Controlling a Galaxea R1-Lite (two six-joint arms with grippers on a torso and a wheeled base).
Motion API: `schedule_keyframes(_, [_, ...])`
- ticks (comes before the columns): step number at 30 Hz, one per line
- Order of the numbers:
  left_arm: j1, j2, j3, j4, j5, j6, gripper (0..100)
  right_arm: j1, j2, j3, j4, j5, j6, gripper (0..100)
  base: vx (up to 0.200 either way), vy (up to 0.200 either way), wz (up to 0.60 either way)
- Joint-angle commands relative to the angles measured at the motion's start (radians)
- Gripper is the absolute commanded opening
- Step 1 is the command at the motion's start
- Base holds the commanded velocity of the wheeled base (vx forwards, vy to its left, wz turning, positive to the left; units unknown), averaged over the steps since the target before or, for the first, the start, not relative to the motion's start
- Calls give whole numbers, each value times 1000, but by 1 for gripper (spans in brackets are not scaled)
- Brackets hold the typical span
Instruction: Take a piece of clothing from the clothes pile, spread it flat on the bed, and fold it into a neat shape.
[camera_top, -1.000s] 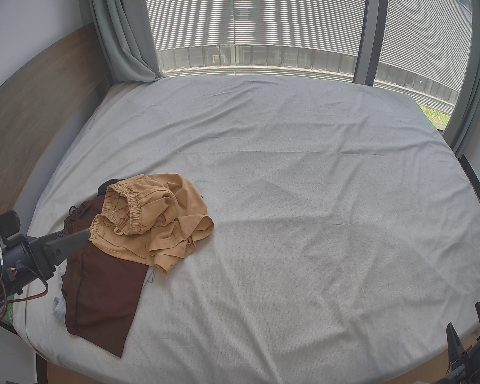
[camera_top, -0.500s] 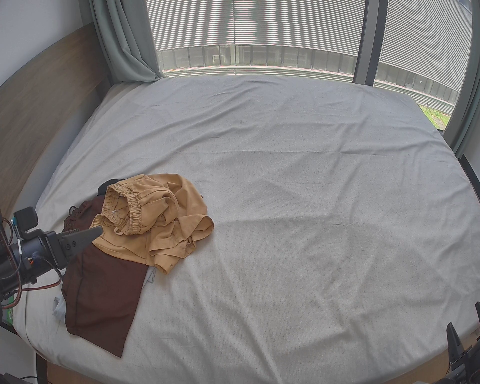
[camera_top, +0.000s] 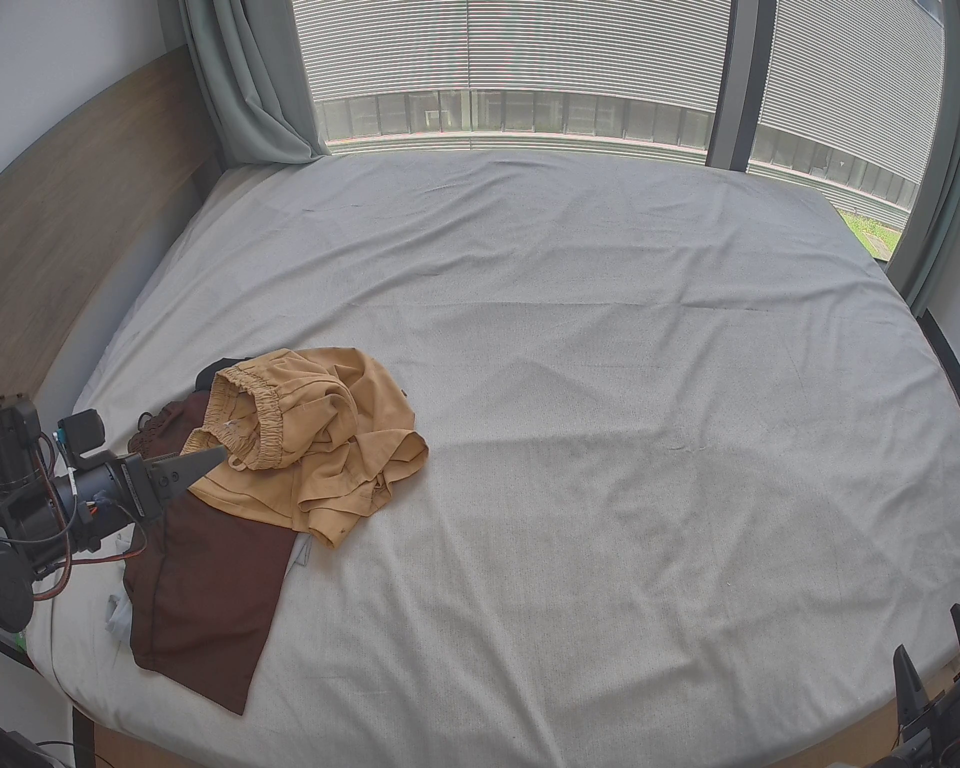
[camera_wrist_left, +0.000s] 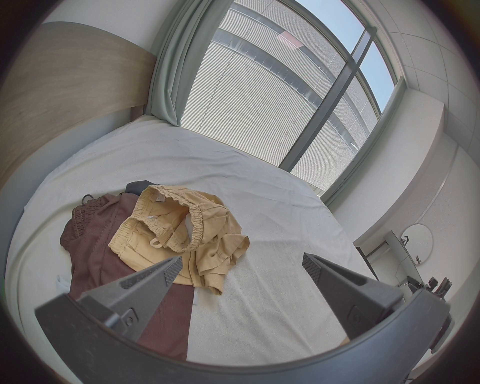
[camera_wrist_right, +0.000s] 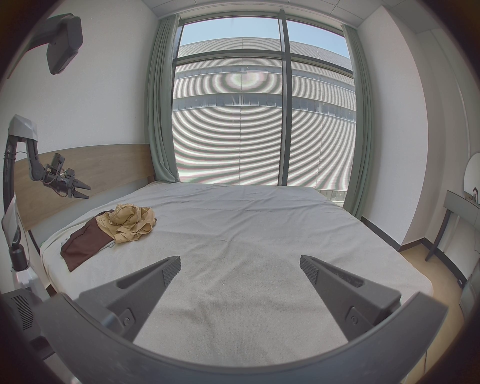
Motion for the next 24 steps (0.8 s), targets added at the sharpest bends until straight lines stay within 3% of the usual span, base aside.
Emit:
schedule_keyframes(1, [-1,87,-4,-46,-1,-1,100,0,-16,18,0,1,-1,100,0,0,0])
schedule_keyframes(24, [-12,401,-148,-233,13,-7,100,0,-16,18,0,1,1,100,0,0,0])
